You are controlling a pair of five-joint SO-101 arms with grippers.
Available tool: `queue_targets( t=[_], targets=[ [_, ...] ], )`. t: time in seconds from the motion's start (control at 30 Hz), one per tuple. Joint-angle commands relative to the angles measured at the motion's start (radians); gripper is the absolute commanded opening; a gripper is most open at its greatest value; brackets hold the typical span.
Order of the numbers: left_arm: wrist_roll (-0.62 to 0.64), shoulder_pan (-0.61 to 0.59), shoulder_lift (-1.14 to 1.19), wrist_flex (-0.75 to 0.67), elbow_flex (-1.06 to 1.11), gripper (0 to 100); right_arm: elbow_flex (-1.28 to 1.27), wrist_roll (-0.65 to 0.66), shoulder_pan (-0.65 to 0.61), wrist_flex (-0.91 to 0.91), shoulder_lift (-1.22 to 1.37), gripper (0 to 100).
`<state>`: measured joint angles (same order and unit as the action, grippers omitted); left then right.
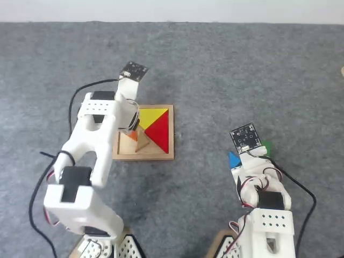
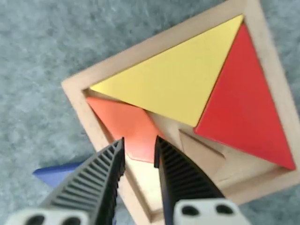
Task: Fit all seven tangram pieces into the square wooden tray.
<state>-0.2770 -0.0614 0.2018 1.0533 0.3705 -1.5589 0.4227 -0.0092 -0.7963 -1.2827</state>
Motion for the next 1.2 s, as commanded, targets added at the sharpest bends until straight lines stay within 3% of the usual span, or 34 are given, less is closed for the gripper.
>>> queue_targets(
  t=[0.0,0.47,0.87,1.17],
  targets=[
    [0.005,0.006,0.026,-0.038,-0.036,10,0.02,0.011,0.001,0.007,-0.016,14.4],
    [-0.043,-0.072,0.041,-0.031,-0.07,10,0.02,0.011,0.001,0.012,-0.016,14.4],
    [0.026,0.026,0.04,-0.031,-0.082,10,0.014,0.011,0.001,0.015,-0.016,14.4],
    [0.02,0.029,0.041,0.02,-0.077,10,0.015,0.011,0.001,0.015,-0.016,14.4]
  ],
)
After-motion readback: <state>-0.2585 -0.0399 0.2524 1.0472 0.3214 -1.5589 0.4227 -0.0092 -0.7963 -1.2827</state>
